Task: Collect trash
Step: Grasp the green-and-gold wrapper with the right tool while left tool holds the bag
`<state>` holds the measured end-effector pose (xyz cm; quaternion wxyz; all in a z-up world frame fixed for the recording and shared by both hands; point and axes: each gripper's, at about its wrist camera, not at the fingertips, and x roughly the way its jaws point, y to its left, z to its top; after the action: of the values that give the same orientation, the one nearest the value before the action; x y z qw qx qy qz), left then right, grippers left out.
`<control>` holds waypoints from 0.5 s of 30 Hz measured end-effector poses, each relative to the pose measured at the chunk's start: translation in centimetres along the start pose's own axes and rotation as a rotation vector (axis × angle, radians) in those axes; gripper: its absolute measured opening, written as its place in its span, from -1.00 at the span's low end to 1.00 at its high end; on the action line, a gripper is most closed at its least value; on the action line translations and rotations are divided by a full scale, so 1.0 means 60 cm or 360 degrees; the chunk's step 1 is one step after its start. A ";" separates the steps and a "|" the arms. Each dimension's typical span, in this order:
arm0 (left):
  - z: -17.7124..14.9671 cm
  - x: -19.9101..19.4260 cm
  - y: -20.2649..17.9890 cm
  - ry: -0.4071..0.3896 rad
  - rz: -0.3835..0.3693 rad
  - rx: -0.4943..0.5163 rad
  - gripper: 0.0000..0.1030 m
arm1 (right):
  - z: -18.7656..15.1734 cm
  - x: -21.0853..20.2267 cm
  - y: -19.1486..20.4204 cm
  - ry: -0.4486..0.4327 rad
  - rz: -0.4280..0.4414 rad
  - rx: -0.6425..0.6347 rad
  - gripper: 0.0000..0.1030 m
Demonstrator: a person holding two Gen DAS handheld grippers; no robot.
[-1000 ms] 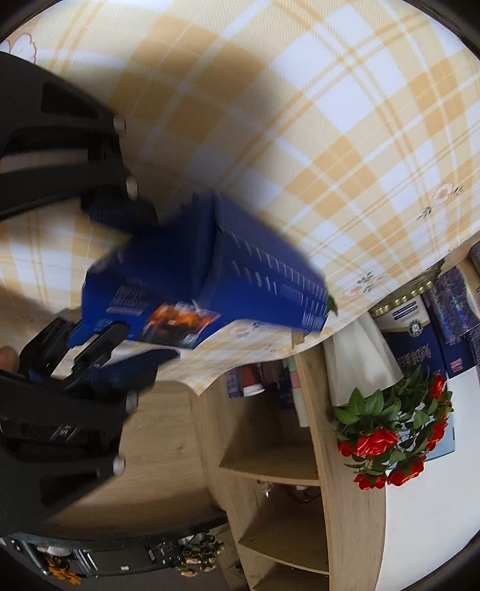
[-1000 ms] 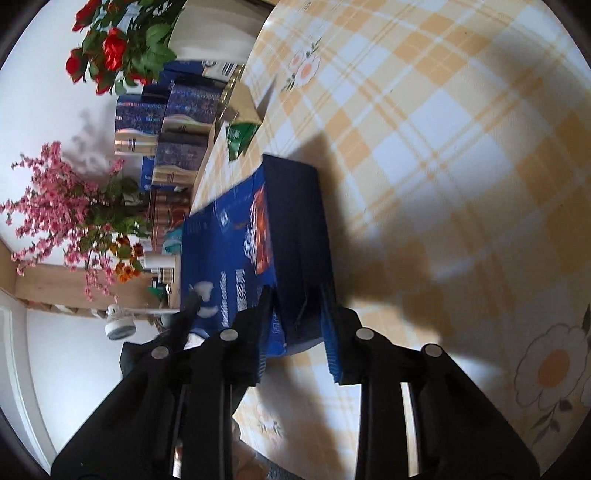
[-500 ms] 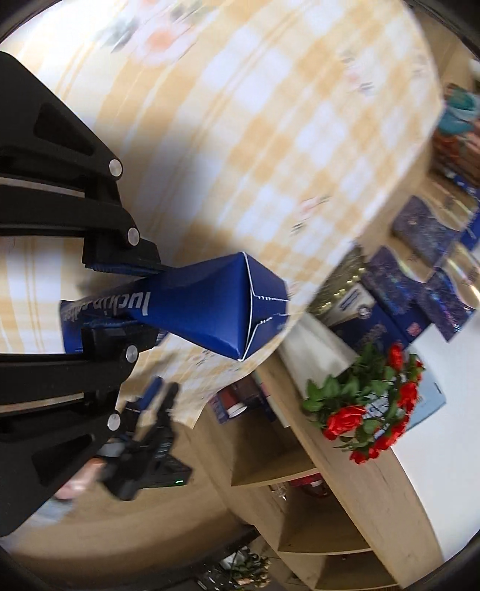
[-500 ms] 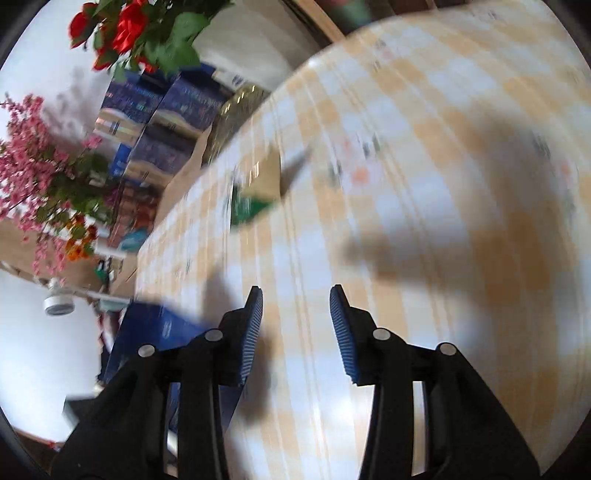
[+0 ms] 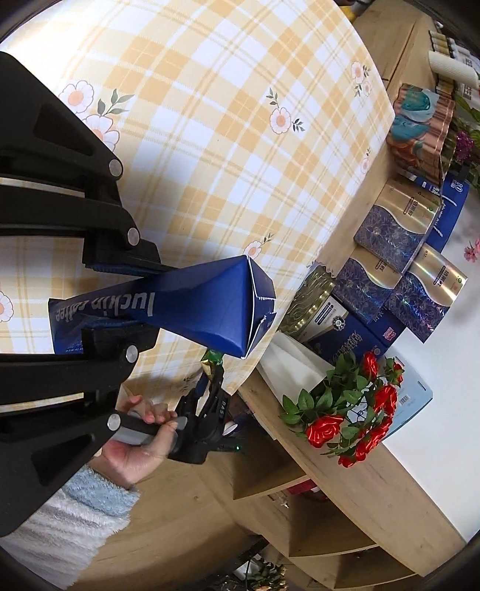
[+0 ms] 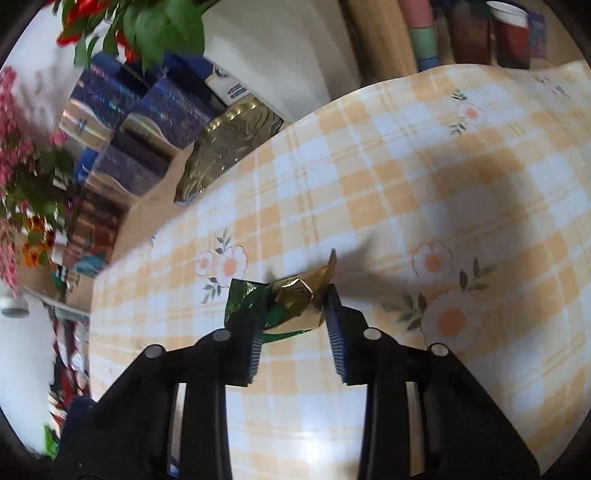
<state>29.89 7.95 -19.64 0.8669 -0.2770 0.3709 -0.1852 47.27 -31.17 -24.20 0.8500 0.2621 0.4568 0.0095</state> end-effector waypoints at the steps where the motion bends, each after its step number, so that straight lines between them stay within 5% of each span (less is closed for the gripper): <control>1: -0.001 -0.003 -0.003 -0.0001 0.0003 0.0022 -0.65 | -0.004 -0.011 0.004 -0.0021 0.0021 -0.0023 -0.44; 15: -0.056 -0.079 -0.112 0.0071 -0.0073 0.0291 -0.65 | -0.151 -0.280 0.003 -0.0260 0.0106 -0.0328 -0.50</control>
<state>23.52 4.04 -14.82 0.8756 -0.2010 0.3651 -0.2440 30.43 -31.34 -15.20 0.9060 0.1883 0.3739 0.0632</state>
